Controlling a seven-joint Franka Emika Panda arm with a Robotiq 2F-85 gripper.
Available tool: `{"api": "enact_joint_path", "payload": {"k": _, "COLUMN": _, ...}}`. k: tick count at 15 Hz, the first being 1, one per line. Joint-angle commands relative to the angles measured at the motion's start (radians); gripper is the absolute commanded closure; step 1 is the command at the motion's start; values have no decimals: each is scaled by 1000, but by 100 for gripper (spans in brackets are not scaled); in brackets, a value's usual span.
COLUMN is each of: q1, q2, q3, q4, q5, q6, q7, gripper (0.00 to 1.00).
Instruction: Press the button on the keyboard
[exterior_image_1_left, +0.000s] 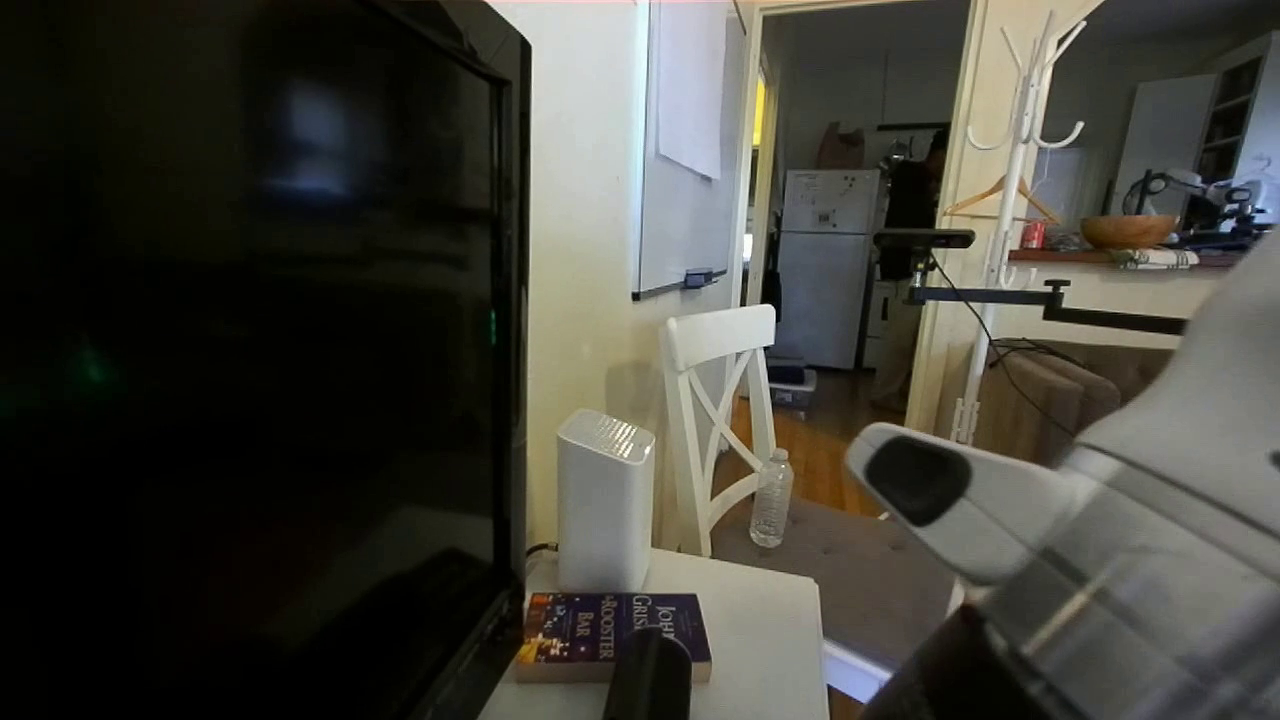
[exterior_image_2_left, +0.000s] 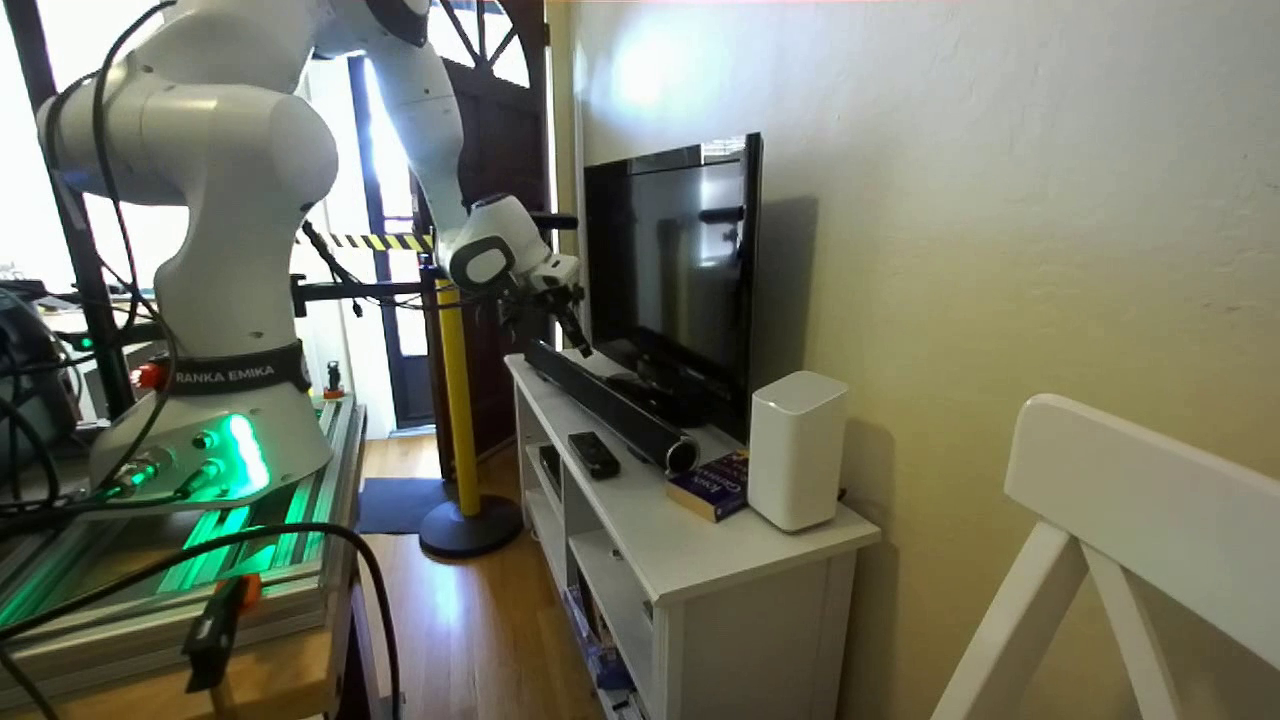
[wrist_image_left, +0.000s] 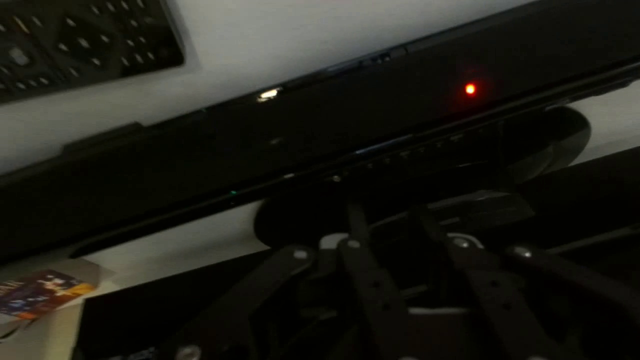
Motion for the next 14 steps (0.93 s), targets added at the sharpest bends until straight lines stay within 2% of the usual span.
{"api": "enact_joint_path", "payload": {"k": 1, "q1": 270, "q2": 3, "q3": -189, "q4": -78, "q5": 275, "q6": -86, "q7": 21, "gripper": 39}}
{"api": "enact_joint_path", "payload": {"k": 3, "q1": 418, "q2": 40, "q3": -304, "q4": -110, "q5": 382, "q6": -142, "q7": 66, "gripper": 25}}
{"api": "enact_joint_path", "payload": {"k": 5, "q1": 564, "q2": 79, "q3": -418, "q4": -153, "q5": 431, "q6": -193, "q7": 165, "gripper": 12}}
{"api": "enact_joint_path", "payload": {"k": 6, "q1": 436, "q2": 35, "q3": -322, "q4": -122, "q5": 378, "q6": -152, "q7": 71, "gripper": 30}}
{"api": "enact_joint_path", "payload": {"k": 7, "q1": 493, "q2": 48, "q3": -366, "q4": -139, "q5": 394, "q6": -169, "q7": 106, "gripper": 23}}
{"api": "enact_joint_path", "payload": {"k": 8, "q1": 528, "q2": 57, "q3": -389, "q4": -150, "q5": 401, "q6": -176, "q7": 129, "gripper": 15}}
{"api": "enact_joint_path", "payload": {"k": 9, "q1": 544, "q2": 64, "q3": -398, "q4": -155, "q5": 403, "q6": -176, "q7": 144, "gripper": 12}}
{"api": "enact_joint_path", "payload": {"k": 14, "q1": 548, "q2": 69, "q3": -408, "q4": -158, "q5": 403, "q6": -177, "q7": 154, "gripper": 12}}
